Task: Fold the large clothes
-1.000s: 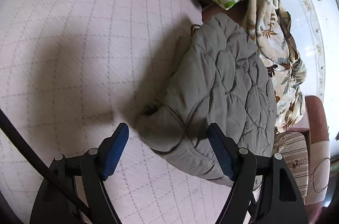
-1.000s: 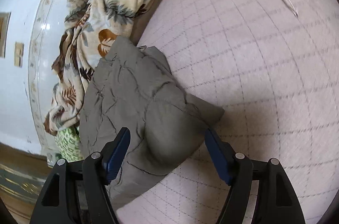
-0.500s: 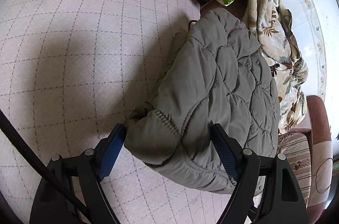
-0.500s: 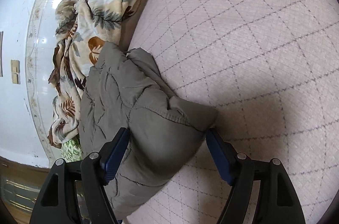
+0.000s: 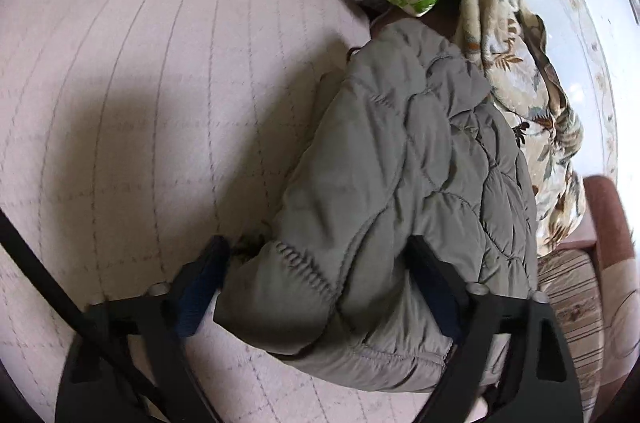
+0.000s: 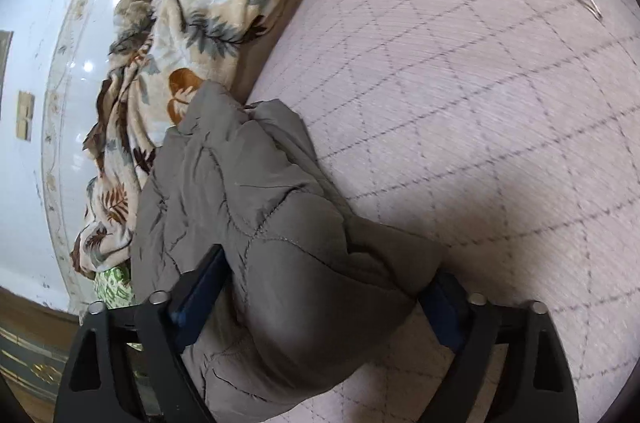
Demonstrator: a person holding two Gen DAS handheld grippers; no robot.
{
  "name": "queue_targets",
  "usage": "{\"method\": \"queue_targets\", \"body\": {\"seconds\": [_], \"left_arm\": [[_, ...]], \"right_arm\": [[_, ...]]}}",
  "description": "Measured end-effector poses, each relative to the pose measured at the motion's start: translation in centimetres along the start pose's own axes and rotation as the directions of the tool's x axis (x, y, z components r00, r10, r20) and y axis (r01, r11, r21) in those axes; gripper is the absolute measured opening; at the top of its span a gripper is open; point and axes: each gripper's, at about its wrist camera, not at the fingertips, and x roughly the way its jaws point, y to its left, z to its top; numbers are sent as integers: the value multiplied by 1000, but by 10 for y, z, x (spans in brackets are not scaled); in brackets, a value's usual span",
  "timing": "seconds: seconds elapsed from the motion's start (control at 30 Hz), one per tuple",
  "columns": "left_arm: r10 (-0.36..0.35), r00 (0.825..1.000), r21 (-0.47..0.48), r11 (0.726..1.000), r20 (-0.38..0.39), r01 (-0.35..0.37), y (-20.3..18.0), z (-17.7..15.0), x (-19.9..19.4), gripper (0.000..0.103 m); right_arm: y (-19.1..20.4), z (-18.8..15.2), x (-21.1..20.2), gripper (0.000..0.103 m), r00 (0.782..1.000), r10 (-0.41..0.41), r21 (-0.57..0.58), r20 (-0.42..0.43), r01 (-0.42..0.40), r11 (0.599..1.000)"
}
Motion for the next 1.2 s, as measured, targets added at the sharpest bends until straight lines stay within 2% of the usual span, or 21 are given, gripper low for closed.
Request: {"method": "queue_targets", "body": {"seconds": [0.03, 0.07, 0.13, 0.2, 0.27, 0.33, 0.43, 0.47, 0.6, 0.77, 0.83, 1.2], "left_arm": [[6, 1000, 24, 1000, 6, -6, -4, 0, -2, 72], [19, 1000, 50, 999, 24, -21, -8, 0, -4, 69], [36, 998, 98, 994, 46, -41, -15, 0, -8, 54], [74, 994, 178, 980, 78, -87, -27, -2, -12, 45], [118, 986, 258, 955, 115, -144, -39, -6, -15, 40], [157, 976, 319, 926, 154, -199, -49, -10, -17, 37], [196, 957, 390, 881, 214, -268, -62, -15, -19, 35], [200, 953, 400, 873, 227, -279, -64, -16, -20, 34], [195, 949, 409, 867, 246, -284, -66, -16, -24, 33], [187, 939, 438, 846, 288, -303, -75, -20, -34, 33], [181, 937, 445, 842, 300, -305, -79, -21, -37, 32], [133, 948, 427, 868, 289, -252, -81, -20, -67, 32]], "right_arm": [[1, 1, 1, 68, 1000, -1, -11, -7, 1, 1000], [3, 1, 0, 64, 1000, -1, -26, -6, 1, 1000], [12, 0, -3, 51, 1000, -10, -84, -2, 9, 996], [28, -3, -7, 45, 999, -42, -189, 24, 45, 981], [45, -9, -10, 40, 995, -81, -295, 61, 95, 951], [60, -15, -12, 37, 989, -115, -386, 97, 144, 911], [83, -28, -16, 34, 971, -162, -529, 175, 231, 817], [90, -34, -18, 34, 964, -171, -573, 204, 259, 778], [109, -50, -21, 31, 941, -180, -680, 286, 331, 654], [123, -63, -26, 30, 923, -164, -740, 349, 378, 556], [128, -66, -29, 29, 923, -150, -749, 354, 376, 546], [145, -81, -58, 28, 936, -89, -783, 339, 334, 526]]}}
